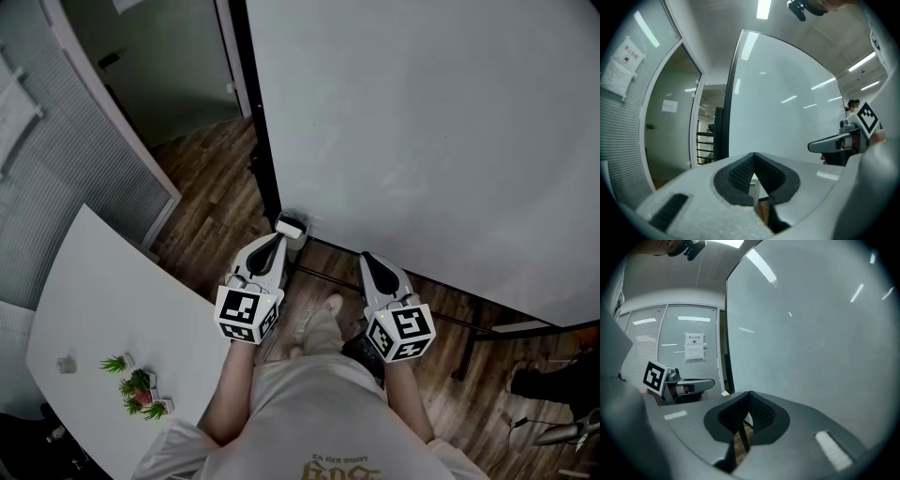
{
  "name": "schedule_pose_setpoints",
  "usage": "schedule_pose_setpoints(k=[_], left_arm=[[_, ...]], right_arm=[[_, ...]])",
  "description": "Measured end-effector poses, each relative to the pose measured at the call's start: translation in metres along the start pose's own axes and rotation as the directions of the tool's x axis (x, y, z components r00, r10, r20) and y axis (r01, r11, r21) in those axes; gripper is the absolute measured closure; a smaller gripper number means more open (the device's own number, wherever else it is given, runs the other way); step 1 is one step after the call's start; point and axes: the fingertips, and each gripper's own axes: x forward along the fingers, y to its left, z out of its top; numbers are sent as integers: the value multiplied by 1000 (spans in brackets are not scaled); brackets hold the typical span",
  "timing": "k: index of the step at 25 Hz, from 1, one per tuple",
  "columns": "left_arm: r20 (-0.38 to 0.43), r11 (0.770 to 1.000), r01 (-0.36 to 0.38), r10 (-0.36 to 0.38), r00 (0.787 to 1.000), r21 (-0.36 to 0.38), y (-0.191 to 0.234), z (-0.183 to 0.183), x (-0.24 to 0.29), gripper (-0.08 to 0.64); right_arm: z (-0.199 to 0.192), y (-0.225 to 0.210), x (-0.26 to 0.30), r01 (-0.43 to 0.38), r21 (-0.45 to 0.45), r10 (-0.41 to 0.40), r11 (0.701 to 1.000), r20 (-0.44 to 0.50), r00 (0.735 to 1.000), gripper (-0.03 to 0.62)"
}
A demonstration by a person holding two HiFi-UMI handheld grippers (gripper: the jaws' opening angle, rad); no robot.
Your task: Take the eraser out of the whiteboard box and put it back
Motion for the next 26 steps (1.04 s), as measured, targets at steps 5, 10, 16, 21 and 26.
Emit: schedule_pose_setpoints(k=[5, 10, 16, 21, 26], left_arm=[[-6, 1000, 1, -1, 1000, 6, -1, -1, 0, 563], [-4, 1000, 1, -1, 1000, 4, 1, -2, 1, 563], [0, 1000, 0, 0, 1000, 4, 3, -1, 2, 563], [-2, 1000, -2, 2, 1000, -3, 5, -3, 2, 563], [-3, 1000, -4, 4, 1000, -7, 9, -4, 4, 563]], right_arm=[[2, -2, -1, 5, 0, -5, 1000, 4, 1000, 581], [2, 0, 1, -7, 9, 7, 1000, 6, 1000, 581], [1, 1, 2, -12, 6, 12, 1000, 1, 1000, 581], [3, 0, 4, -12, 8, 12, 1000, 3, 1000, 581], [5, 0, 7, -12, 6, 12, 1000, 13, 1000, 581]])
